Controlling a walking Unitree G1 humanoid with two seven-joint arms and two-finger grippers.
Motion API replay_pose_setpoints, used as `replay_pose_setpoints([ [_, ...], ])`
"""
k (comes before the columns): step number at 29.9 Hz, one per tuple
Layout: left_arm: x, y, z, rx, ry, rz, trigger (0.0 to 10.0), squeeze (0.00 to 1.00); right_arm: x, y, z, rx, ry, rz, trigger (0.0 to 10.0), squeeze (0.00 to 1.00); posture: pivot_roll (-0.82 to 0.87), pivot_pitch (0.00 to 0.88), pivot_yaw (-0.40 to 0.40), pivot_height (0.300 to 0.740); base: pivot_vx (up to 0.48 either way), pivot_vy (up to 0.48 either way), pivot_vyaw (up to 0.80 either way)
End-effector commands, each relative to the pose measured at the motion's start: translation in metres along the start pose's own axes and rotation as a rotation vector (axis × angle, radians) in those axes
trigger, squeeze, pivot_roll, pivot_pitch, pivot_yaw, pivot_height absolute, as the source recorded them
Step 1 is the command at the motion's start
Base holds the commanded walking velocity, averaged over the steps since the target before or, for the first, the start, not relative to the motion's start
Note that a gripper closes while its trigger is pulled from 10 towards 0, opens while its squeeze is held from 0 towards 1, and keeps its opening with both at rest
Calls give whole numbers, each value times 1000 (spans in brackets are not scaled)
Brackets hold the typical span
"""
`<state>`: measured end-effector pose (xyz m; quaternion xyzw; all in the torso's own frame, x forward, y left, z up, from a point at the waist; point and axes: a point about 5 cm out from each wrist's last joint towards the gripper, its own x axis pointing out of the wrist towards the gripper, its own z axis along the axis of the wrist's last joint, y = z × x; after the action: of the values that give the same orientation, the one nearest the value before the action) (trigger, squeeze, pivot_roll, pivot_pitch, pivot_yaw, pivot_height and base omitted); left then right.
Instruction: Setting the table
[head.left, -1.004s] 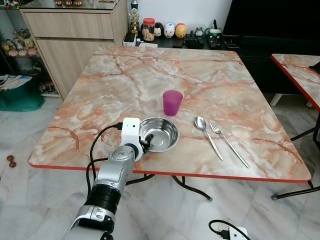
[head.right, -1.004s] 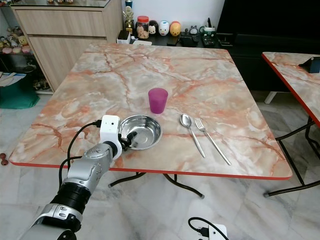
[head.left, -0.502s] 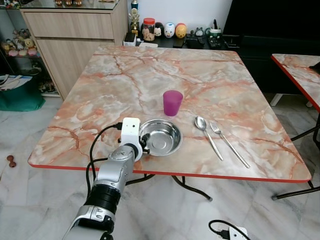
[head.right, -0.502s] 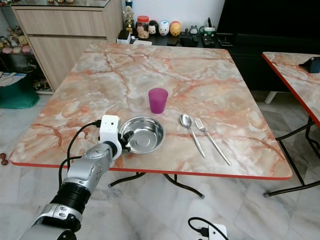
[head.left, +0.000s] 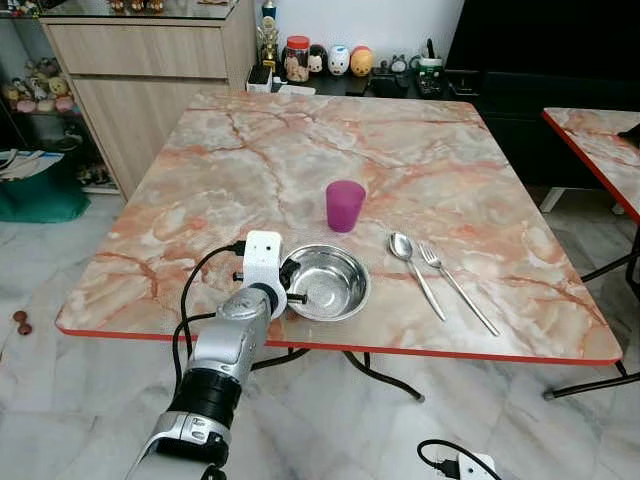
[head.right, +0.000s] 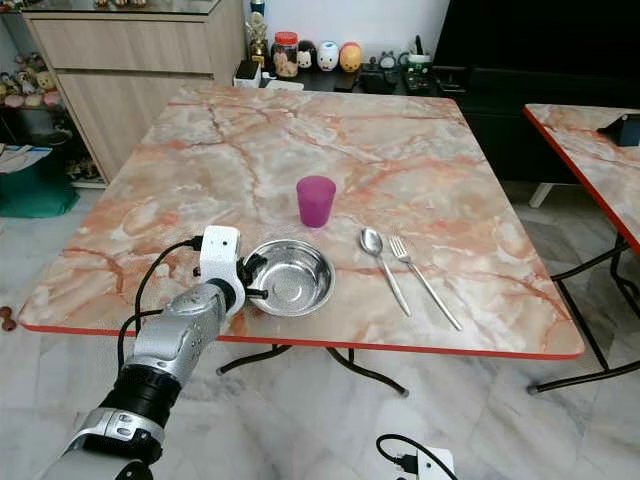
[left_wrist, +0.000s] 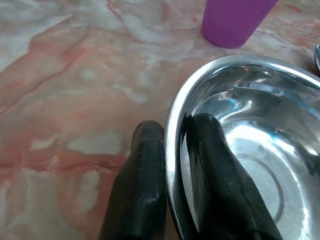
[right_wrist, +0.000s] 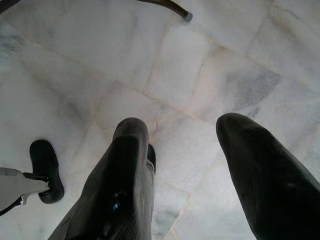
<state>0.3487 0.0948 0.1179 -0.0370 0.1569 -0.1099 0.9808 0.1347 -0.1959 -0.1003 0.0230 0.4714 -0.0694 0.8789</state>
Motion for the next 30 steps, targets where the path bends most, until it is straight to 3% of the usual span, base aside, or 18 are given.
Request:
replay_pose_setpoints([
  [1, -4, 5, -10, -33, 29, 17, 0, 0, 0, -3, -2, -7, 14, -5, 10000, 0, 127, 0, -63, 731, 0, 0, 0],
  [4, -7, 7, -10, -96, -2, 9, 0, 0, -1, -3, -2, -7, 14, -7, 10000, 0, 126, 0, -64, 731, 0, 0, 0],
  [5, -9, 8, -8, -123, -19, -1, 9137, 0, -1, -3, -2, -6, 14, -8, 10000, 0, 128, 0, -66, 731, 0, 0, 0],
  [6, -10, 8, -7, -143, -31, -7, 9137, 0, -1, -4, -2, -6, 14, -9, 10000, 0, 128, 0, -66, 731, 0, 0, 0],
  [7, -14, 10, -6, -192, -61, -29, 10000, 0, -1, -4, -2, -7, 14, -10, 10000, 0, 130, 0, -68, 731, 0, 0, 0],
  [14, -28, 20, -11, -315, -101, -42, 10000, 0, -1, -5, -3, -6, 15, -15, 10000, 0, 130, 0, -70, 731, 0, 0, 0],
  [22, -35, 20, -5, -413, -169, -69, 10000, 0, -1, -6, -3, -5, 17, -23, 10000, 0, 130, 0, -73, 731, 0, 0, 0],
  [30, -42, 18, 5, -457, -248, -90, 10000, 0, -1, -7, -4, -2, 15, -33, 10000, 0, 127, 0, -72, 731, 0, 0, 0],
])
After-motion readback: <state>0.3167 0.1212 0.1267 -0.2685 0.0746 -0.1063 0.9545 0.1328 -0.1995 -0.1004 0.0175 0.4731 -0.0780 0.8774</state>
